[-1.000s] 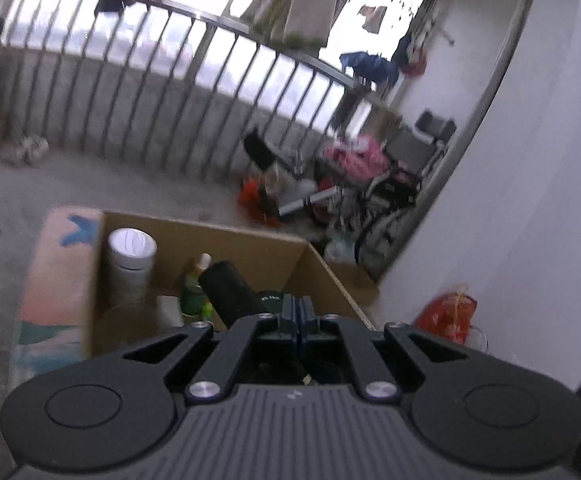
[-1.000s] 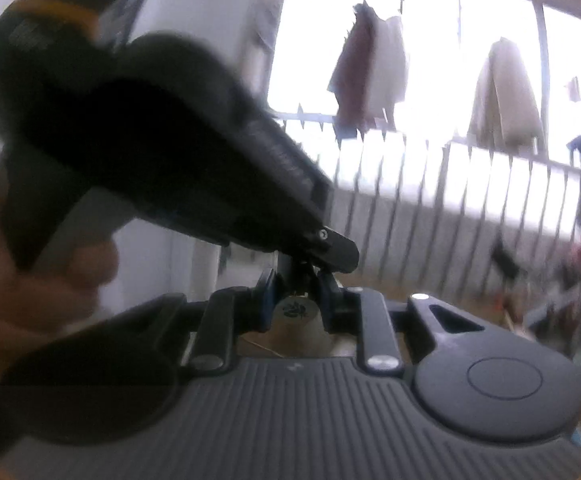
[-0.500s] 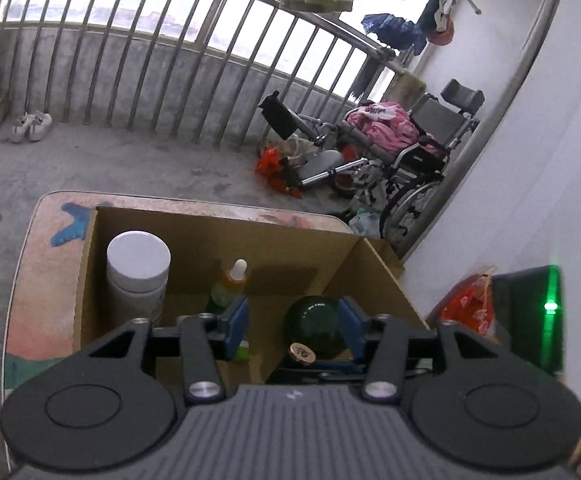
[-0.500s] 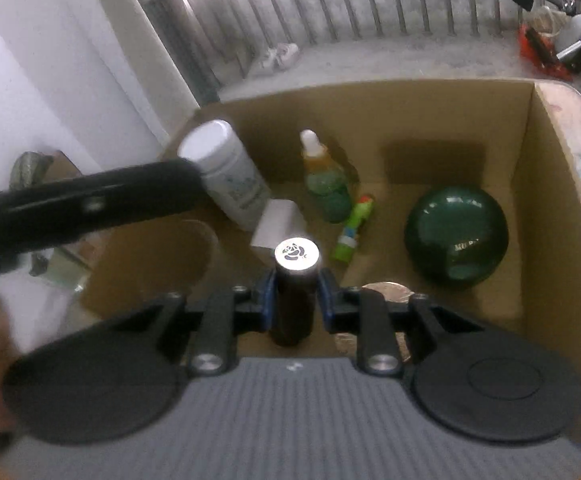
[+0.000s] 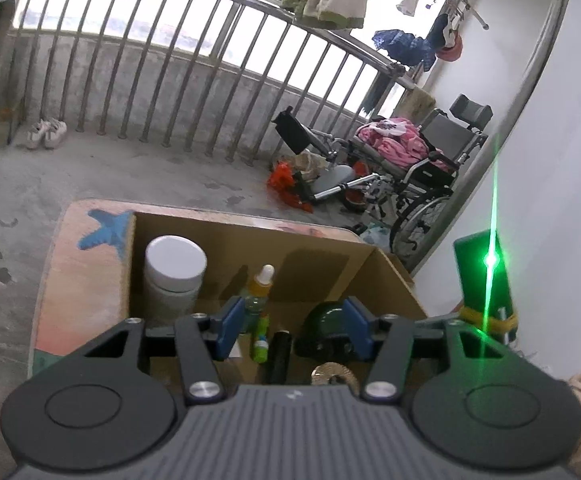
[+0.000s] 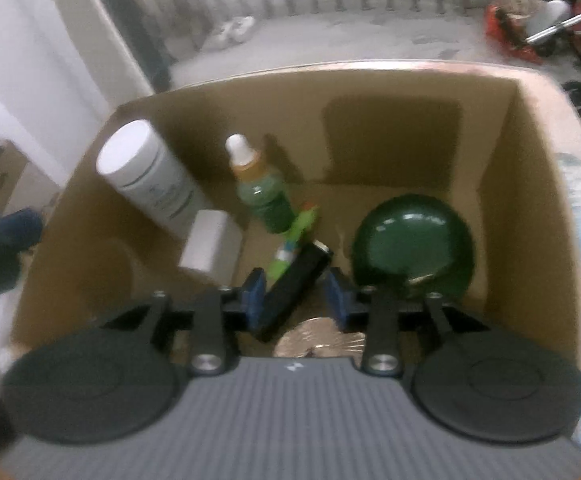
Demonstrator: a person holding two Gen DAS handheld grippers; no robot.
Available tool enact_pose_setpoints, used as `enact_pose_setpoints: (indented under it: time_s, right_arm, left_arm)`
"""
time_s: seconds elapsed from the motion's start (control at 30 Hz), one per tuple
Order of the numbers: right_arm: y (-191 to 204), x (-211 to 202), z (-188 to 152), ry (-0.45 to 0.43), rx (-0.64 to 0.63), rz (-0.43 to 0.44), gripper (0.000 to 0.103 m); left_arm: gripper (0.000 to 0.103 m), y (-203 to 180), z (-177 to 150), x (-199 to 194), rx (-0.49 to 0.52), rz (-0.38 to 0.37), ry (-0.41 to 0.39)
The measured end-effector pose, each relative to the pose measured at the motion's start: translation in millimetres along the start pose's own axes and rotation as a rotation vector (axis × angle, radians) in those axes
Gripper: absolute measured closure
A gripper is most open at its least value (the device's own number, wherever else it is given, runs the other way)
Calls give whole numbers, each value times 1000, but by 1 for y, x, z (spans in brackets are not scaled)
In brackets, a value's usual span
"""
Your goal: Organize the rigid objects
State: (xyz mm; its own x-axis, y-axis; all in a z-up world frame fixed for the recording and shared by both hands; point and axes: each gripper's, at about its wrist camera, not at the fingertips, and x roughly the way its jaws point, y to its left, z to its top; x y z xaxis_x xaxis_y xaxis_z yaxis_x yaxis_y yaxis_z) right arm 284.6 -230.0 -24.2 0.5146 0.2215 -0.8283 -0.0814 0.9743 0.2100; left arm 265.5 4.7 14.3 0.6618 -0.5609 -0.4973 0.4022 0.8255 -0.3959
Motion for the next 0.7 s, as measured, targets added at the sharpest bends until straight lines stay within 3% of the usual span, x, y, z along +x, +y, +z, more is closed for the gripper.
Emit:
enact_pose_setpoints:
  time_s: [0.2, 0.33, 0.47, 0.6, 0.7]
  right_arm:
    - [7, -38, -11, -87, 22, 2, 62]
    - [15, -99, -30, -180, 47, 36, 59]
    - [31, -164, -59, -307, 37, 52, 44]
    - [46, -210, -94, -393, 25, 53, 19]
    - [53, -234, -120, -435, 24, 49, 14]
  left_arm:
    - [35, -8, -4, -34, 56, 56, -30]
    - [12, -14, -10, -63, 90, 118, -58]
    - [1, -22, -19, -88, 113, 164, -71]
    - [0, -28, -29, -109, 116, 192, -67]
    - [0, -28, -36, -119, 71, 213, -69]
